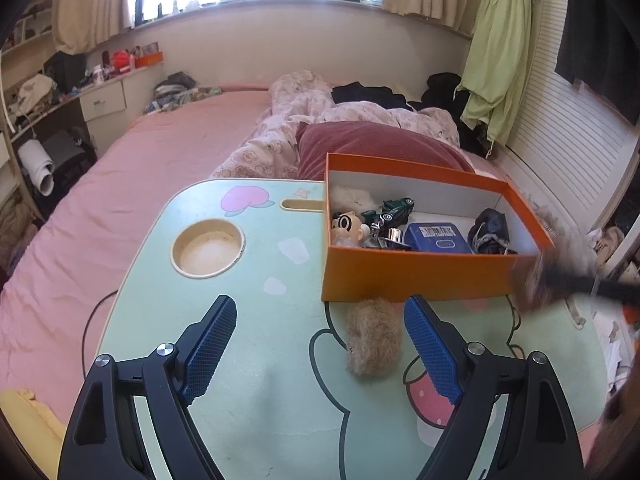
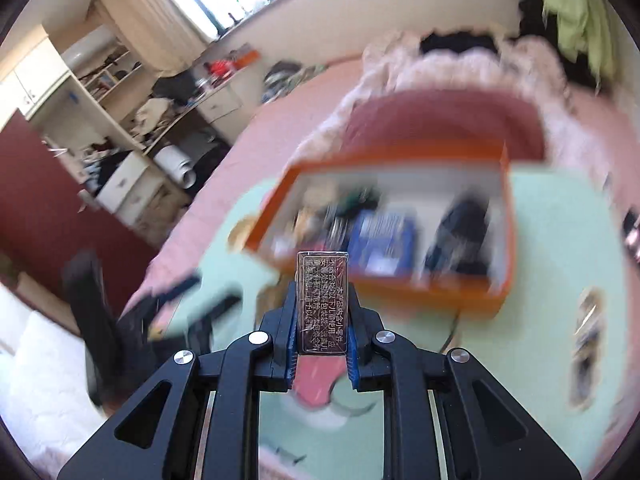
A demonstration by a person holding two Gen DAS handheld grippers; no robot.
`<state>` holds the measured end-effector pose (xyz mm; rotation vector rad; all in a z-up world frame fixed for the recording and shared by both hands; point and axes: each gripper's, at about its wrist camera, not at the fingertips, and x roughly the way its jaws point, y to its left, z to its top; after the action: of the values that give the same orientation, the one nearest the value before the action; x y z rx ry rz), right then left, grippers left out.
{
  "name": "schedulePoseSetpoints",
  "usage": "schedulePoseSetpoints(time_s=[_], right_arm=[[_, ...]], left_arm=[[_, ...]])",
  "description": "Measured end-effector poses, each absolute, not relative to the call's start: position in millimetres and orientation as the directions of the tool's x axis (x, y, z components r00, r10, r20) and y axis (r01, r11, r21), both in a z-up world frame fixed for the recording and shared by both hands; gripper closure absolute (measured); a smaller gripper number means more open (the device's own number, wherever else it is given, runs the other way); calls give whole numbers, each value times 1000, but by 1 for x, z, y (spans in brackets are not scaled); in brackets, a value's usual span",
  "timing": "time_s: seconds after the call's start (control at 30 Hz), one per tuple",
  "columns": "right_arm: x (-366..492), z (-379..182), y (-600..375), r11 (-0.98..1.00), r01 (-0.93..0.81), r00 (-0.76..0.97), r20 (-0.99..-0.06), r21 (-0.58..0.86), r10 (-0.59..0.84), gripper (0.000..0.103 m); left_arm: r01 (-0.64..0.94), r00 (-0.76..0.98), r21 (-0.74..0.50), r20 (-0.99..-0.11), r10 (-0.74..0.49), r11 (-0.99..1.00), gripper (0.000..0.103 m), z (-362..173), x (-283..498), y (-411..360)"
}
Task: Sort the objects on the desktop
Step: 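Set the brown packet on the table with the right gripper while the left gripper grasps the blue tin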
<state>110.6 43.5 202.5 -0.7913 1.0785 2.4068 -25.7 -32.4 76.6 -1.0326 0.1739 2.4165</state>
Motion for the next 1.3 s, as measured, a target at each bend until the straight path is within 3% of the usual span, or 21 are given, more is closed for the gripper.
schedulePoseSetpoints(time_s=[0.2,0.3,0.4,0.47,0.53,0.57,0.73,0.8,0.9,1.0,1.03,1.07,1.13,1.23,1.3], right_arm=[[113,141,32,-563,-483,-814,-581,670,7,81],[121,130,34,-517,-496,-825,-564,698,30,71],[137,145,31,-511,-632,-754,-614,582,232,59],[151,160,20,-520,-709,-693,-608,477,387,37],[165,173,10,-514,-750,-655,-577,417,487,25],[171,177,8,-518,-745,-662,-563,420,495,25],[175,181,4,-544,-700,-708,-550,463,444,25],[173,179,2,-554,-689,-718,-549,468,428,25],[167,171,-4,-552,-678,-727,-551,486,409,25],[166,166,-2,-542,-675,-731,-556,501,395,25],[166,164,-2,-538,-680,-726,-562,498,397,25],[166,163,-3,-533,-688,-718,-569,491,402,25],[164,161,-4,-525,-705,-701,-581,477,414,25],[163,159,-4,-524,-710,-695,-592,471,410,25],[163,157,-3,-532,-697,-705,-596,481,385,26]], left_arm=[[-537,-477,-170,-747,464,-826,17,94,-51,-1],[-558,-423,-172,-783,457,-812,17,98,-62,35],[-567,-369,-153,-831,416,-809,17,92,-71,71],[-582,-302,-165,-865,400,-797,18,82,-78,96],[-579,-247,-162,-899,362,-799,28,70,-84,116],[-576,-232,-154,-911,342,-803,33,65,-86,124],[-535,-243,-73,-941,236,-842,37,48,-93,153],[-506,-193,-130,-946,259,-853,44,41,-98,158],[-479,-134,-205,-944,302,-853,44,37,-101,166],[-474,-157,-183,-945,287,-862,36,35,-105,174],[-461,-148,-182,-949,278,-868,25,32,-108,176],[-451,-143,-177,-953,267,-874,22,29,-110,177],[-477,-176,-118,-958,227,-871,23,30,-107,183],[-566,-278,41,-950,144,-824,37,28,-90,198],[-581,-317,70,-937,145,-811,37,28,-84,201]])
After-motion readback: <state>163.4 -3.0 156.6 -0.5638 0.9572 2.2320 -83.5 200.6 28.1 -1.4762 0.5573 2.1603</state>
